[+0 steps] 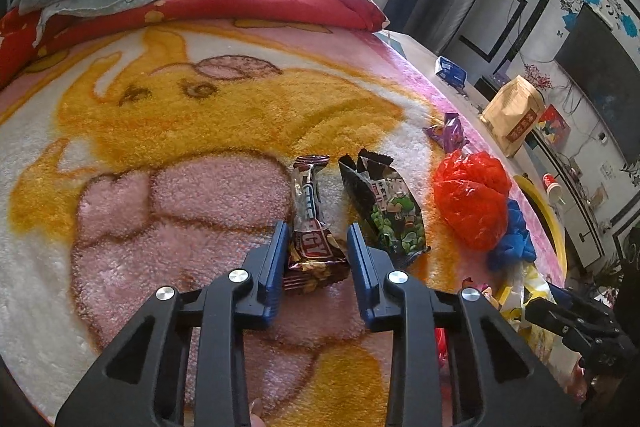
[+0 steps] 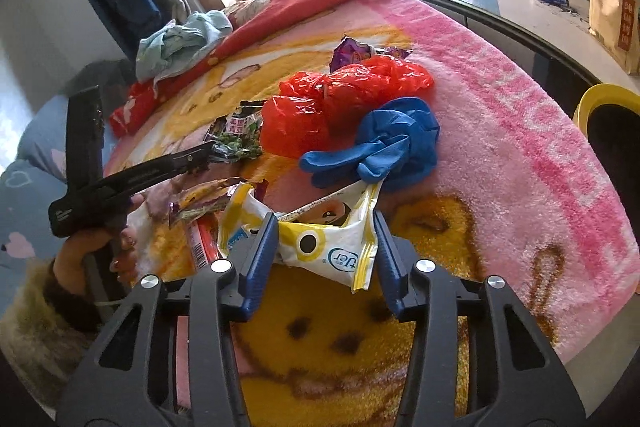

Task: Collect trash
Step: 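Grasp the brown chocolate bar with the left tool while the right tool grasps the yellow-white snack bag, then carry the chocolate bar and yellow-white snack bag with both tools over the yellow bin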

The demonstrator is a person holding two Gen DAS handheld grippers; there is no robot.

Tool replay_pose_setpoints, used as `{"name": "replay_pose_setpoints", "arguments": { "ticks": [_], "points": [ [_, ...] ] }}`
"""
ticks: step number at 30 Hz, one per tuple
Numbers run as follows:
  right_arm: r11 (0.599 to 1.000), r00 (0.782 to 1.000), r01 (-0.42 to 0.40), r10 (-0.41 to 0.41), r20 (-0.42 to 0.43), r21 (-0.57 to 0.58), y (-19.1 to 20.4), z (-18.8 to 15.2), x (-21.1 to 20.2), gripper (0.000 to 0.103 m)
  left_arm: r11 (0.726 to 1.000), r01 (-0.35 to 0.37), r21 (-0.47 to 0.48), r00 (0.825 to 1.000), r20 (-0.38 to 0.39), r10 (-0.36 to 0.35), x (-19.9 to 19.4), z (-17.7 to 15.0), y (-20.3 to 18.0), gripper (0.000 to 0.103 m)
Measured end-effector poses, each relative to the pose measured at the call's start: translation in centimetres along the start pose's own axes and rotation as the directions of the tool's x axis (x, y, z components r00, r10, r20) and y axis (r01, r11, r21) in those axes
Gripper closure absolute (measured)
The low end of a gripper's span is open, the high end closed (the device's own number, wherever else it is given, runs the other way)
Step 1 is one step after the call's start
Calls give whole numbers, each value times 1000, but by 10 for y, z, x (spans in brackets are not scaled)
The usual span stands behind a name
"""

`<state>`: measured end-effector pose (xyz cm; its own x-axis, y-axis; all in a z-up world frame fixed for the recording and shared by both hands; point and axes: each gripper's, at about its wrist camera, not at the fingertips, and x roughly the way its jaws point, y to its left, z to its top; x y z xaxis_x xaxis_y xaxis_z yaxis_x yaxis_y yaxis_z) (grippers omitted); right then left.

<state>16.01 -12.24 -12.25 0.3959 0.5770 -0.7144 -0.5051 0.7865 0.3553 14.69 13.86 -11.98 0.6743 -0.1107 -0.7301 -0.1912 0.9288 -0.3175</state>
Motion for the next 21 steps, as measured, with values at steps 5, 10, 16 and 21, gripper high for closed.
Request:
{"name": "replay_pose_setpoints", "arguments": {
  "ticks": [5,10,16,21],
  "points": [
    [1000,1000,2,-2,-1,-7,3,3,-7,74,1000,17,6,1000,3,-17,-2,0,-1,75],
    [1000,1000,11,-11,17,-19,8,4,-17,75,999,34,23,999,42,-35,-14,5,-8,75],
    [1000,998,5,-3,59,-26,10,10,-35,75,998,57,32,994,93,-60,-34,14,-16,75],
    [999,994,26,-23,110,-26,6,18,-50,75,994,88,60,990,108,-94,-46,17,-32,75]
  ]
}}
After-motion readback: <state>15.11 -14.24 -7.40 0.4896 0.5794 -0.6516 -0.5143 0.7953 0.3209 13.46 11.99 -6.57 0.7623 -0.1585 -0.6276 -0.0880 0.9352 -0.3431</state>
